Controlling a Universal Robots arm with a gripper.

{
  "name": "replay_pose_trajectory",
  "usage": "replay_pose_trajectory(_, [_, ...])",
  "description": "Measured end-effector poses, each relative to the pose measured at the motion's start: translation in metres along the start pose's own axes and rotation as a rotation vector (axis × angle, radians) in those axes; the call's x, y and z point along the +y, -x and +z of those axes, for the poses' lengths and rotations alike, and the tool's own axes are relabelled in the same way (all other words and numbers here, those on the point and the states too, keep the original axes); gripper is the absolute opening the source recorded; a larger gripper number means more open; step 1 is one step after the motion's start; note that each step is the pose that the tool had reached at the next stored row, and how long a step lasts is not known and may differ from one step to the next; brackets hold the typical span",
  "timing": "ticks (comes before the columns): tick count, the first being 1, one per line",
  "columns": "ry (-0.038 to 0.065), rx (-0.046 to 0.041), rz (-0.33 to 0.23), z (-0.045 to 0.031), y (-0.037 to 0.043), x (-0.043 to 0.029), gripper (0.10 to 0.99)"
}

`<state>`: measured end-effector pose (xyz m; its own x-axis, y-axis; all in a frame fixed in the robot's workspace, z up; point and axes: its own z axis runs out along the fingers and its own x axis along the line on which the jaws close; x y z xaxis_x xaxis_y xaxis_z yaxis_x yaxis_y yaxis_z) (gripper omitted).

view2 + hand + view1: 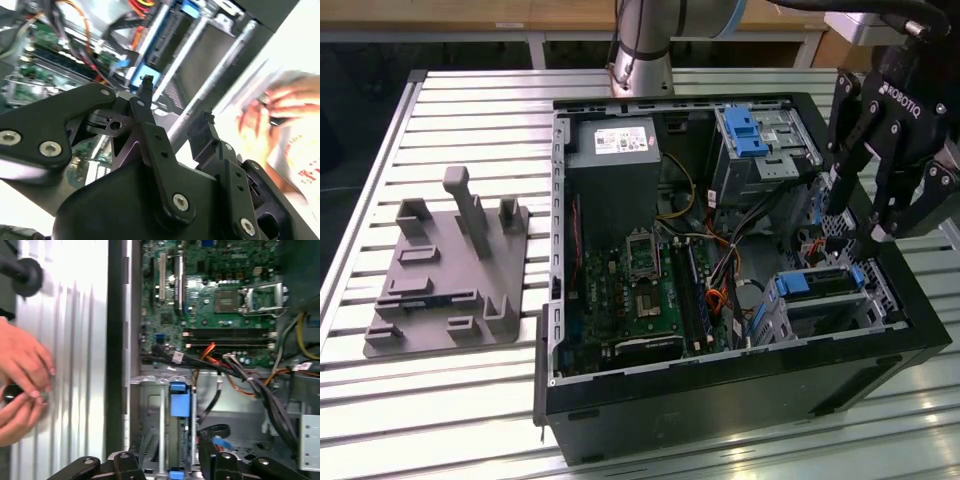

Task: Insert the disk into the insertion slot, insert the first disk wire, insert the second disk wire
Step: 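Insert the first disk wire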

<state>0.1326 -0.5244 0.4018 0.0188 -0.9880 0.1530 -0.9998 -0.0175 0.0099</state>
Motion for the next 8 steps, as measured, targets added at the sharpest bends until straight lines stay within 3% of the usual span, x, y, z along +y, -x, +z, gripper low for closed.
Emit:
replay_pose_trajectory(2, [0.000, 0.0257, 0.000, 0.0002, 0.0002, -0.0051, 0.557])
replay_pose_trajectory(4, [0.001, 0.0426, 0.000, 0.0004, 0.0004, -0.0112, 0.557])
replay_pose_trajectory(6, [0.001, 0.0523, 0.000, 0.0005, 0.0005, -0.0188, 0.557])
replay_pose_trajectory(8, [0.001, 0.0545, 0.001, 0.0009, 0.0007, -0.0276, 0.557])
